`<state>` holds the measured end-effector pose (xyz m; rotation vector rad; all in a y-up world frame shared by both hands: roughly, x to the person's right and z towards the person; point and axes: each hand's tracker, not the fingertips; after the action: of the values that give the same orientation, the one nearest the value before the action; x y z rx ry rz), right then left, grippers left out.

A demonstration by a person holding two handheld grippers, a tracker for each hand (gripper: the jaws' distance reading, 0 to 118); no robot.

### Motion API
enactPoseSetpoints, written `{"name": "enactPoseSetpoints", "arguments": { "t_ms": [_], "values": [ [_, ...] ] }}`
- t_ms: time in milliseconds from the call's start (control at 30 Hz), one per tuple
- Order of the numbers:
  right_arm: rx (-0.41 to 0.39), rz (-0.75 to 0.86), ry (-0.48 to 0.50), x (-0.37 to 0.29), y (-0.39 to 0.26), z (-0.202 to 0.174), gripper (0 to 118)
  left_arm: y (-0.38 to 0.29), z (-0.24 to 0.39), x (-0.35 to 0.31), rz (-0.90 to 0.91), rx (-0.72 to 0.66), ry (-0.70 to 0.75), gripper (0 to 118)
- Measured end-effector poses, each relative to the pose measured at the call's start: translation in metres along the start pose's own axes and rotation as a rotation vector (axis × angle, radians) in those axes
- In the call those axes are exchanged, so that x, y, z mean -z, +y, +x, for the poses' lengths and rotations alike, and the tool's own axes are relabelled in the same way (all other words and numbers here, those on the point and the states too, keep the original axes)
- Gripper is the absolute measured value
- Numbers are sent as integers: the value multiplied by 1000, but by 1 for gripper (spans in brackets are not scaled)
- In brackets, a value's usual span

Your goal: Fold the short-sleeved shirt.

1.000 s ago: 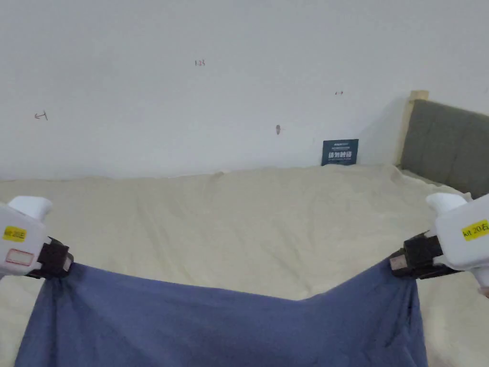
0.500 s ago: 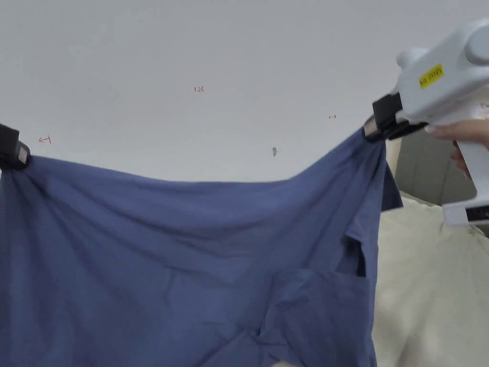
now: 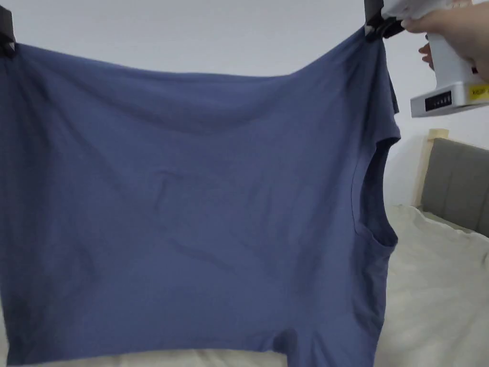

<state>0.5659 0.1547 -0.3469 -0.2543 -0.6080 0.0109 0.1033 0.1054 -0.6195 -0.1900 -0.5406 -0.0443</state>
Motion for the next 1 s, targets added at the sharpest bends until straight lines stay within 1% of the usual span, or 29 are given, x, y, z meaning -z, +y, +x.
{"name": "enactPoseSetpoints", "arguments": {
  "t_ms": [100,167,267,333,433,500,567,600,667,700,767,800,833,900,933,967,1000],
  "values": [
    [30,40,-30,0,20,-1,0,19,10,10,57,32,20,5],
    [13,90,-51,-5,32,-4,0,30,15,11,116,40,28,5],
    [-46,164,-84,-16,44,-10,0,36,20,9,193,37,36,5],
    [-44,170,-75,-23,46,-12,0,35,23,7,217,56,54,5],
    [-30,189,-67,-25,30,-15,0,18,24,10,215,54,49,5],
    [-24,171,-48,-19,4,-18,0,-6,24,13,201,36,34,5],
    [-6,99,-20,-7,-37,-21,0,-44,27,20,138,24,5,5],
    [8,64,16,-2,-63,-23,0,-68,29,23,99,21,-13,5],
    [34,-18,48,8,-121,-30,0,-121,36,30,2,17,-44,5],
    [25,-71,80,16,-156,-34,0,-155,41,32,-73,19,-61,5],
    [24,-193,139,20,-235,-45,0,-226,52,26,-174,-10,-140,5],
    [21,-252,155,19,-272,-51,0,-258,56,21,-223,-23,-178,5],
    [51,-329,177,14,-312,-54,0,-294,61,13,-275,-40,-201,5],
    [109,-426,228,0,-382,-59,0,-355,67,-10,-367,-81,-232,6],
    [106,-458,237,-11,-415,-62,0,-383,69,-23,-415,-88,-242,5],
    [94,-481,221,-18,-441,-57,0,-409,68,-37,-444,-96,-248,5],
    [99,-505,229,-30,-461,-55,0,-427,72,-44,-464,-88,-236,5]
  ]
}}
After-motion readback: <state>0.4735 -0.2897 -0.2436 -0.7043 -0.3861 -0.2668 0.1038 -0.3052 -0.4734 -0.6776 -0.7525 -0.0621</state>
